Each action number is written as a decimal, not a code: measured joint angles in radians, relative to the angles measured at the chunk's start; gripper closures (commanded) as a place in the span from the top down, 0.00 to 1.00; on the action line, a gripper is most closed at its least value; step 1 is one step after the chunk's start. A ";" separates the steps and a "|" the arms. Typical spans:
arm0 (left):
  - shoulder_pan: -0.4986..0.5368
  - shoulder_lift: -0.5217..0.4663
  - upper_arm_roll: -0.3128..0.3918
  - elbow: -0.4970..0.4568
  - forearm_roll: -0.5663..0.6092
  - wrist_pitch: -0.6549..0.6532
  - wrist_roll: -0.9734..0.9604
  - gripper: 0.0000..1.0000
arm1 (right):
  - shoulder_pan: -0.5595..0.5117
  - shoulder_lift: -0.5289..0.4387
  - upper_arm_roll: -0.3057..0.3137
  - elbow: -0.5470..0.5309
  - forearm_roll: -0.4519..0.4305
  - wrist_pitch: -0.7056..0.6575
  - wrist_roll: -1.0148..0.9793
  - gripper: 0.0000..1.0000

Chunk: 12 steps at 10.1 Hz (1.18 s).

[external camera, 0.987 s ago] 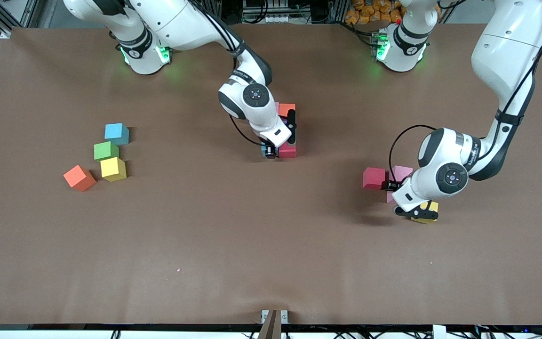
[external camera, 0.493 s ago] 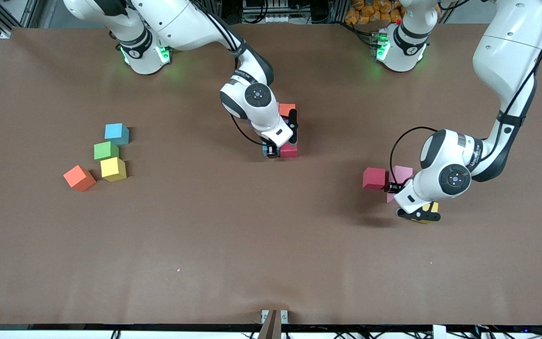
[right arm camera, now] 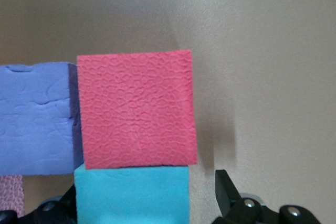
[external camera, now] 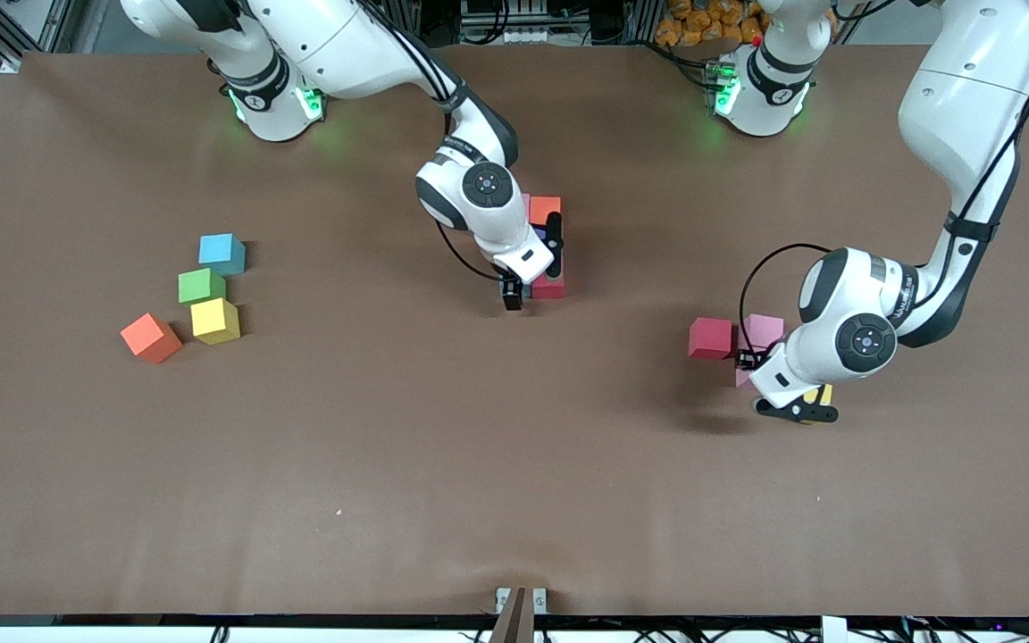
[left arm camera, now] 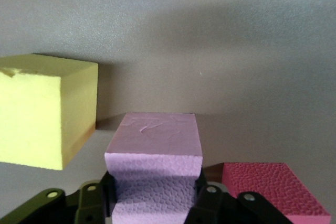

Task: Form number 2 with 11 blocks

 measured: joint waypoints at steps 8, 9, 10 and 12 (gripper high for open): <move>-0.044 -0.021 -0.098 0.212 -0.064 -0.188 -0.156 0.45 | -0.050 -0.242 -0.023 -0.084 0.000 -0.242 0.009 1.00; -0.045 -0.021 -0.132 0.212 -0.069 -0.189 -0.237 0.45 | -0.087 -0.281 -0.057 -0.119 0.000 -0.249 0.009 1.00; -0.051 -0.020 -0.165 0.212 -0.071 -0.191 -0.327 0.45 | -0.131 -0.315 -0.097 -0.153 -0.001 -0.250 0.004 1.00; -0.114 -0.017 -0.197 0.209 -0.073 -0.193 -0.523 0.46 | -0.249 -0.364 -0.130 -0.220 -0.002 -0.244 -0.005 1.00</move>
